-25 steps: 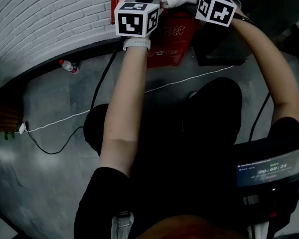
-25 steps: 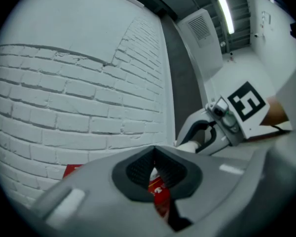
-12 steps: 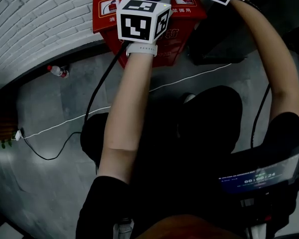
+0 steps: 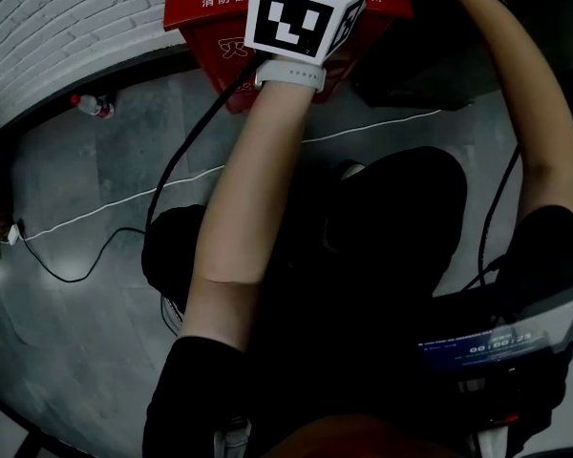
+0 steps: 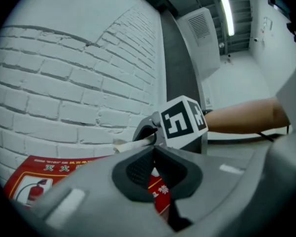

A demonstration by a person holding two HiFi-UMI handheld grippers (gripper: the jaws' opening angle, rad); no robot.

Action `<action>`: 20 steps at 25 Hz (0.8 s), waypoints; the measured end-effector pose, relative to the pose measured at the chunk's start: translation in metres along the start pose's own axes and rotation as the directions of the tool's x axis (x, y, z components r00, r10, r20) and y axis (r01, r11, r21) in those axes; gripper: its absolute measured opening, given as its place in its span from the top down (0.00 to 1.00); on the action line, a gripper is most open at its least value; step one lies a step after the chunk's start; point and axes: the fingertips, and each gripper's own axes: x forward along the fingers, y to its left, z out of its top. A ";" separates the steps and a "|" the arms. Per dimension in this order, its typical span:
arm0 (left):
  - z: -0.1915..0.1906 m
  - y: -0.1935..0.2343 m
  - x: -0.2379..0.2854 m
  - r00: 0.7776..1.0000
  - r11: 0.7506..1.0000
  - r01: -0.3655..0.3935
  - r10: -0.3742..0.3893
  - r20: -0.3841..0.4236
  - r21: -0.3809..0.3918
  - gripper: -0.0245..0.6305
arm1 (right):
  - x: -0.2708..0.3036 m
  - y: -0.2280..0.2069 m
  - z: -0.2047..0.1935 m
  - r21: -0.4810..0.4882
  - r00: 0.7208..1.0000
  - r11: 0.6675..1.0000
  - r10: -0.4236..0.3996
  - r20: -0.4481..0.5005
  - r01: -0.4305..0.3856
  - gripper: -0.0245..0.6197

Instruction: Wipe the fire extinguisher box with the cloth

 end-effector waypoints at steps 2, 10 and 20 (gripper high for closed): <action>-0.001 -0.001 -0.003 1.000 1.000 -0.011 0.011 0.000 0.004 0.96 | 0.000 0.006 0.001 -0.008 1.000 1.000 0.013 0.000 -0.013 0.80; 0.001 -0.017 -0.032 0.996 0.994 -0.086 0.086 -0.006 0.063 0.96 | 0.004 0.025 0.004 -0.041 0.998 0.997 0.062 -0.002 -0.062 0.80; -0.011 -0.026 -0.058 0.988 0.988 -0.145 0.147 -0.036 0.061 0.96 | -0.016 0.062 0.015 -0.066 0.994 0.992 0.112 0.014 -0.111 0.80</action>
